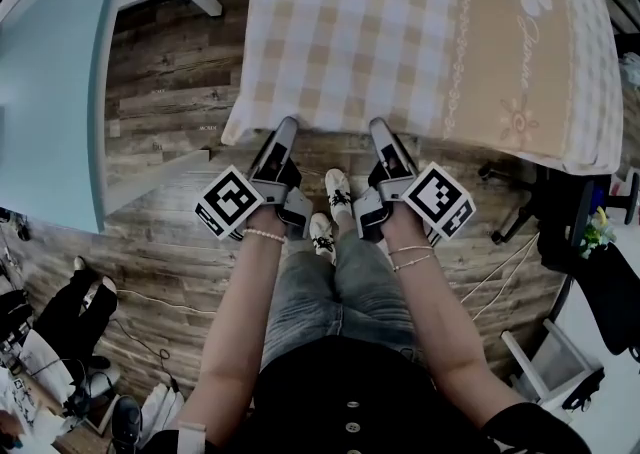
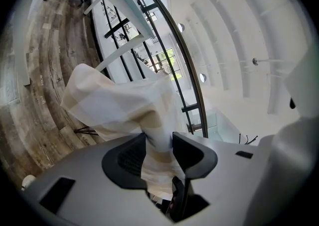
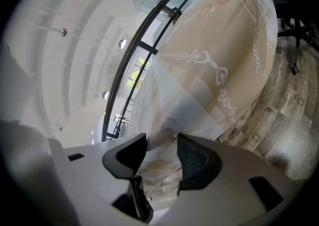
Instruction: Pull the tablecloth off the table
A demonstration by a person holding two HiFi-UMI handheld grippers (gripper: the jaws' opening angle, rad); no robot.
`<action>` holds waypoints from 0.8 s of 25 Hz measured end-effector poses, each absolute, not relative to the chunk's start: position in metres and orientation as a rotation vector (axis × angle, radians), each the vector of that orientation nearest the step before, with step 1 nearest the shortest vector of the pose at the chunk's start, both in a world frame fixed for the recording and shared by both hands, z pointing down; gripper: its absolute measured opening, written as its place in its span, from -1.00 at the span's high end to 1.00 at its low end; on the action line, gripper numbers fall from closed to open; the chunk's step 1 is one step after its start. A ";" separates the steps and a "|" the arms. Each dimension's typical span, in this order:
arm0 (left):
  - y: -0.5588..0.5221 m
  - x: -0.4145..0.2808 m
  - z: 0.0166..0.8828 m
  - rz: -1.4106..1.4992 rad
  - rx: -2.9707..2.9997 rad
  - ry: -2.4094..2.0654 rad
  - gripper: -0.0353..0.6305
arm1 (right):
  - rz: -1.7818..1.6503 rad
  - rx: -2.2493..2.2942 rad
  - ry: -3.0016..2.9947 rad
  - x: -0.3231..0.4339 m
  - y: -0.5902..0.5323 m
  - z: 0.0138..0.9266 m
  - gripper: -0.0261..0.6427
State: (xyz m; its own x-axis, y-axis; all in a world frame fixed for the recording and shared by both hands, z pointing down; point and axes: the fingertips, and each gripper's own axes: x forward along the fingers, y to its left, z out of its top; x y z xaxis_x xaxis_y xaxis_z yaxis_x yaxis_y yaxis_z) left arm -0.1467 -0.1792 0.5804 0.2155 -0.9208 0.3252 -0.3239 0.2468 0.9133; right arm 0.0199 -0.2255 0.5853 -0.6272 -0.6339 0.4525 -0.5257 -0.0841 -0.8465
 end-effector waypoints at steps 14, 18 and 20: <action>-0.175 -0.134 0.564 -0.511 1.466 -1.297 0.84 | -1.706 -1.329 2.215 0.020 -0.215 0.565 0.84; -0.165 -0.127 0.558 -0.489 1.491 -1.289 0.84 | -1.706 -1.331 2.212 0.026 -0.205 0.563 0.84; -0.152 -0.118 0.557 -0.475 1.505 -1.282 0.84 | -1.693 -1.336 2.219 0.035 -0.194 0.562 0.84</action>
